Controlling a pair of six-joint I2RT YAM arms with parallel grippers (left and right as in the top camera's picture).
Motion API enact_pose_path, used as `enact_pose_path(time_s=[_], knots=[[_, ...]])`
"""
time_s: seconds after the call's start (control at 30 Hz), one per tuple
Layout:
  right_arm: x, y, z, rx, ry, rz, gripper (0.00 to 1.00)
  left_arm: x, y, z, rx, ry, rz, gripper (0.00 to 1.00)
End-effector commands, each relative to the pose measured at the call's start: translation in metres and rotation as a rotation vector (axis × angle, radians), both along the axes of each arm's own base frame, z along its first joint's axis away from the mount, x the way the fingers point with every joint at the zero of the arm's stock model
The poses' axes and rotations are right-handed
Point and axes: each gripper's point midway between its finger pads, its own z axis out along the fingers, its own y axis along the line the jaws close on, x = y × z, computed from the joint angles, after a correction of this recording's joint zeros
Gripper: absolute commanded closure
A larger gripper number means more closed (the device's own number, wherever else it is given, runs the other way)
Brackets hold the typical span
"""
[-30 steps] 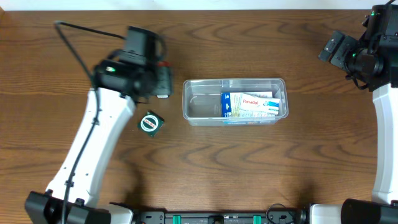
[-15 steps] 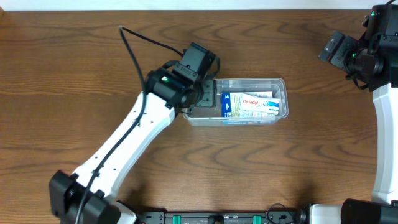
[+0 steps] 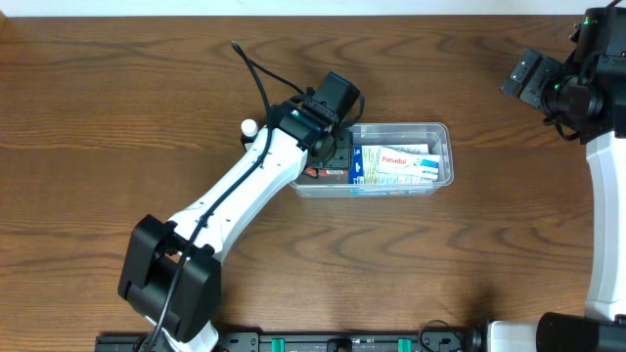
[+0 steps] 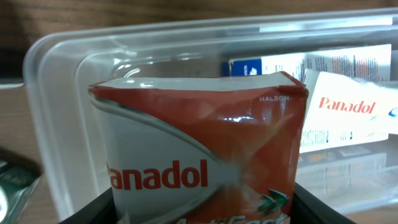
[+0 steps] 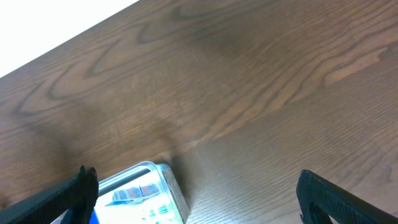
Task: Pack container
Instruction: 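Carry the red packet over the container's left end, then lower the red packet into the container and open the left gripper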
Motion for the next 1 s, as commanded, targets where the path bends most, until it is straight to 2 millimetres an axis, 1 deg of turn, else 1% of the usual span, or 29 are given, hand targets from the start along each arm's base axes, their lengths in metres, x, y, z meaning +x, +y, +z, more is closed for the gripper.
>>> enact_pose_path(time_s=[0.0,0.1,0.23,0.37,0.53,0.67,0.87,0.97], knots=[[-0.001,-0.003,0.006,-0.002,-0.015,-0.017,0.01,0.002,-0.006,0.001,-0.012,-0.009,0.0,0.37],[-0.001,-0.003,0.006,-0.002,-0.015,-0.017,0.01,0.001,-0.009,-0.001,-0.011,-0.007,-0.006,0.37],[-0.001,-0.003,0.006,-0.002,-0.015,-0.017,0.01,-0.002,-0.018,-0.009,-0.007,0.003,-0.021,0.37],[-0.001,-0.003,0.006,-0.002,-0.015,-0.017,0.01,-0.008,-0.024,-0.026,0.018,0.036,-0.041,0.37],[-0.001,-0.003,0.006,-0.002,-0.015,-0.017,0.01,-0.009,-0.023,-0.045,0.042,0.076,-0.022,0.37],[-0.001,-0.003,0.006,-0.002,-0.015,-0.017,0.01,-0.009,-0.023,-0.051,0.051,0.089,-0.018,0.37],[-0.001,-0.003,0.006,-0.002,-0.015,-0.017,0.01,-0.006,-0.019,-0.052,0.066,0.078,0.011,0.37],[-0.001,-0.003,0.006,-0.002,-0.015,-0.017,0.01,-0.005,-0.017,-0.052,0.076,0.074,0.024,0.39]])
